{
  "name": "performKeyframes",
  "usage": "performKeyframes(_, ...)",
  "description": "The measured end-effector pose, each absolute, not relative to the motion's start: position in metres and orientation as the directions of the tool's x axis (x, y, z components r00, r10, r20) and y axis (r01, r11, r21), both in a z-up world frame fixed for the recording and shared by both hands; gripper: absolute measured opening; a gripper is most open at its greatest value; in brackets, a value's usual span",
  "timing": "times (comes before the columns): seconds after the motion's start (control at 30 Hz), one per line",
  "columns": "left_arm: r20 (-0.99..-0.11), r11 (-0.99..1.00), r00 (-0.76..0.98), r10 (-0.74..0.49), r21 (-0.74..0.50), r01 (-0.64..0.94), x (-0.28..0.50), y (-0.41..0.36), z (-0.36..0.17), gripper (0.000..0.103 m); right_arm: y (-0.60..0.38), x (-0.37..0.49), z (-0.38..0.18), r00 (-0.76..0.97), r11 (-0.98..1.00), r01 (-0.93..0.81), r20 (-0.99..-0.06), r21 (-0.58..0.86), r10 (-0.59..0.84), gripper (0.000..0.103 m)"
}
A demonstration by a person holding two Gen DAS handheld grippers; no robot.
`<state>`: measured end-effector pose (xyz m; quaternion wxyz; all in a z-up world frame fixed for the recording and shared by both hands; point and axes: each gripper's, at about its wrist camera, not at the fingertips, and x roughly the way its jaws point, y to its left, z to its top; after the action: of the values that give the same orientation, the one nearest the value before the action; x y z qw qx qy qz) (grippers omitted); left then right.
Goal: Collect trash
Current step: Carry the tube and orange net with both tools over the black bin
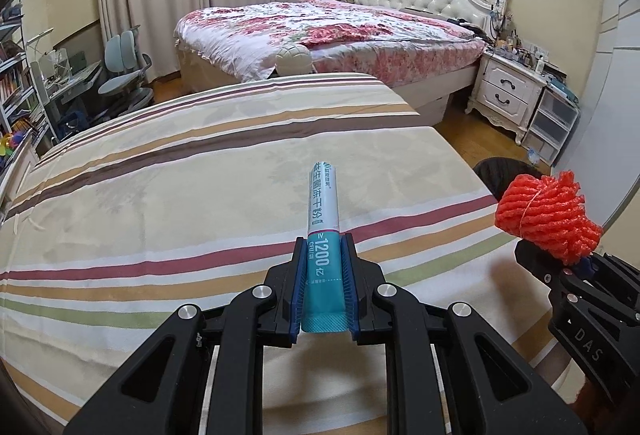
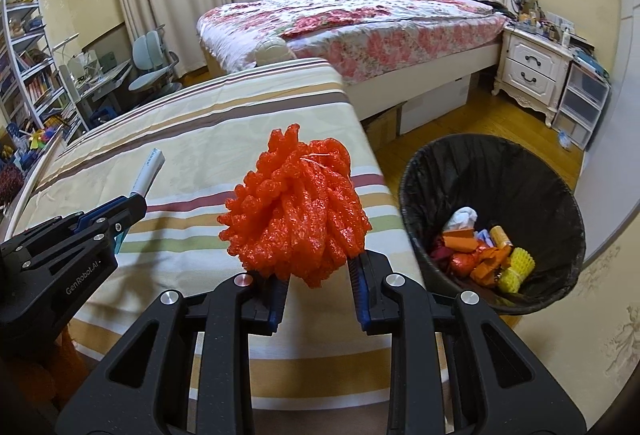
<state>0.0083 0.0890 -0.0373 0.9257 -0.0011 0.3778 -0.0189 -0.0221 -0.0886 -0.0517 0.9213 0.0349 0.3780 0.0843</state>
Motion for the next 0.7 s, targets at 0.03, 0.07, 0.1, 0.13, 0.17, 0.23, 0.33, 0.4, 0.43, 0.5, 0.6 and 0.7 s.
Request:
performKeyframes(0.03,-0.698,0.999,0.715,-0.041,-0.016,0.042,0.009,0.086,-0.036,0.018,-0.093,-0.022,-0.051,0.704,0.984,-0.120,-0.688,0.130,0.177,0.026)
performKeyframes(0.07,-0.695,0.999,0.717,-0.046,-0.014,0.050,0.010,0.082,-0.035,0.018,-0.097,-0.022,-0.049,0.708,0.985,-0.110,-0.686,0.131,0.170,0.026)
performKeyframes(0.1,-0.692,0.998,0.720,-0.052,-0.012,0.061,0.011,0.077,-0.033,0.018,-0.102,-0.022,-0.048,0.712,0.986,-0.099,-0.683,0.132,0.163,0.026)
performKeyframes(0.13,-0.690,0.998,0.721,-0.058,-0.011,0.069,0.011,0.072,-0.032,0.018,-0.107,-0.021,-0.047,0.717,0.987,-0.089,-0.680,0.132,0.155,0.026)
performKeyframes(0.17,-0.688,0.997,0.723,-0.064,-0.012,0.078,0.011,0.068,-0.031,0.018,-0.110,-0.021,-0.046,0.721,0.988,-0.080,-0.677,0.132,0.149,0.026)
performKeyframes(0.23,-0.683,0.995,0.726,-0.082,-0.014,0.100,0.013,0.057,-0.029,0.018,-0.119,-0.020,-0.044,0.728,0.990,-0.061,-0.672,0.129,0.132,0.026)
performKeyframes(0.33,-0.675,0.991,0.729,-0.112,-0.017,0.136,0.016,0.042,-0.025,0.018,-0.133,-0.019,-0.042,0.737,0.992,-0.027,-0.668,0.127,0.106,0.026)
performKeyframes(0.4,-0.671,0.987,0.730,-0.128,-0.014,0.160,0.019,0.031,-0.024,0.018,-0.142,-0.018,-0.042,0.740,0.992,-0.004,-0.667,0.130,0.091,0.026)
performKeyframes(0.43,-0.670,0.985,0.730,-0.136,-0.014,0.171,0.021,0.025,-0.024,0.018,-0.147,-0.017,-0.042,0.741,0.991,0.007,-0.666,0.131,0.083,0.026)
performKeyframes(0.5,-0.666,0.981,0.730,-0.154,-0.016,0.193,0.024,0.015,-0.023,0.018,-0.156,-0.016,-0.042,0.744,0.991,0.030,-0.665,0.130,0.065,0.026)
performKeyframes(0.6,-0.664,0.976,0.728,-0.172,-0.013,0.218,0.029,0.001,-0.023,0.018,-0.170,-0.013,-0.044,0.745,0.990,0.065,-0.666,0.126,0.036,0.026)
performKeyframes(0.7,-0.664,0.970,0.723,-0.190,-0.015,0.241,0.037,-0.013,-0.024,0.018,-0.183,-0.011,-0.045,0.744,0.987,0.096,-0.668,0.127,0.014,0.026)
